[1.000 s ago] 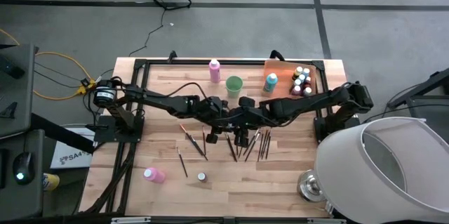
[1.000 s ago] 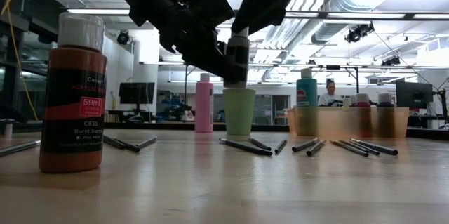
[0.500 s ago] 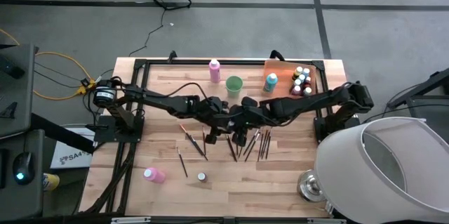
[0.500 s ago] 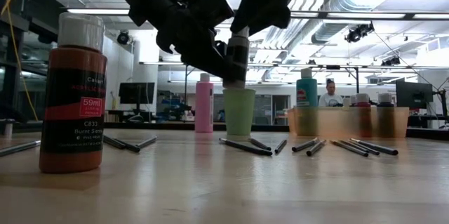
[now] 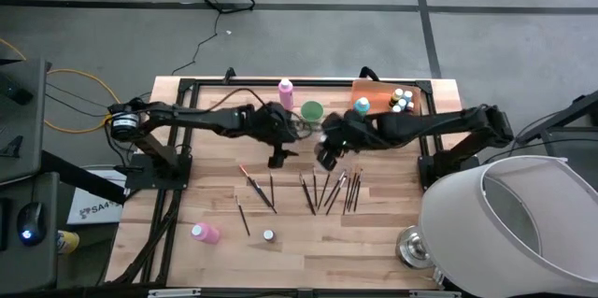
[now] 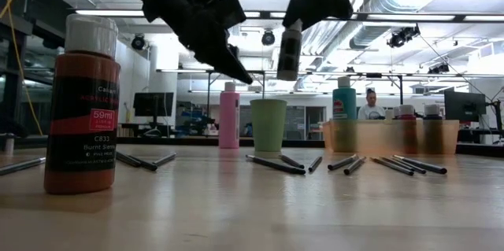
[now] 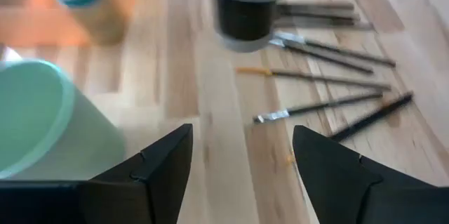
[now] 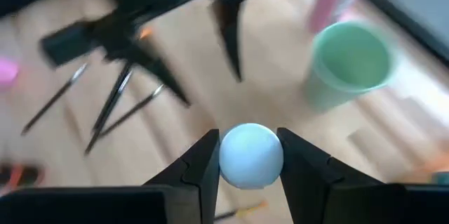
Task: Pick & Place Paint Supplies
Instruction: Put the small gray paint bottle into the orange bin
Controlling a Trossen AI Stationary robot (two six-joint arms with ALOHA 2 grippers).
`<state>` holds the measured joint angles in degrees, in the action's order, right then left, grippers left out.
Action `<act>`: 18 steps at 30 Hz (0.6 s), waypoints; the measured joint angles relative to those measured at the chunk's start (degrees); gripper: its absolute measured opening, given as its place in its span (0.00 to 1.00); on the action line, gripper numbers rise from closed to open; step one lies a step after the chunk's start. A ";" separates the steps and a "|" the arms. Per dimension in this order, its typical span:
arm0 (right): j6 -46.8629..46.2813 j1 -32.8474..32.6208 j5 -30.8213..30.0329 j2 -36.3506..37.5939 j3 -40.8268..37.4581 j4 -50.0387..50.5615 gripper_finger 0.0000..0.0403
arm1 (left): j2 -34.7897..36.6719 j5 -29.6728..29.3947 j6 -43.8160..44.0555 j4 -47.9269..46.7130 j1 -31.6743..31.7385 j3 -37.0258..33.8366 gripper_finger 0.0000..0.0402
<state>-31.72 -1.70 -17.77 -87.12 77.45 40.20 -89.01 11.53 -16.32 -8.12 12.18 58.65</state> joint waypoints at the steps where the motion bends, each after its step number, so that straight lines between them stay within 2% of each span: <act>1: -0.28 0.49 -1.16 1.09 0.00 0.42 0.28 | 0.48 0.44 0.05 -0.14 0.65 0.00 0.60; 6: -2.87 5.40 -6.77 4.66 0.00 3.42 0.28 | 1.64 1.83 0.09 -1.12 2.94 0.00 0.60; 13: -9.75 13.89 -16.05 8.85 0.00 9.14 0.28 | 1.64 1.93 0.11 -2.28 2.78 0.00 0.60; 18: -12.02 21.22 -17.83 9.07 0.00 12.40 0.28 | 1.65 1.90 0.31 -2.49 2.82 0.00 0.60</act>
<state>-43.75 19.52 -35.60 -78.05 77.45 52.61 -87.36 13.43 -16.01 -10.61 15.00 58.65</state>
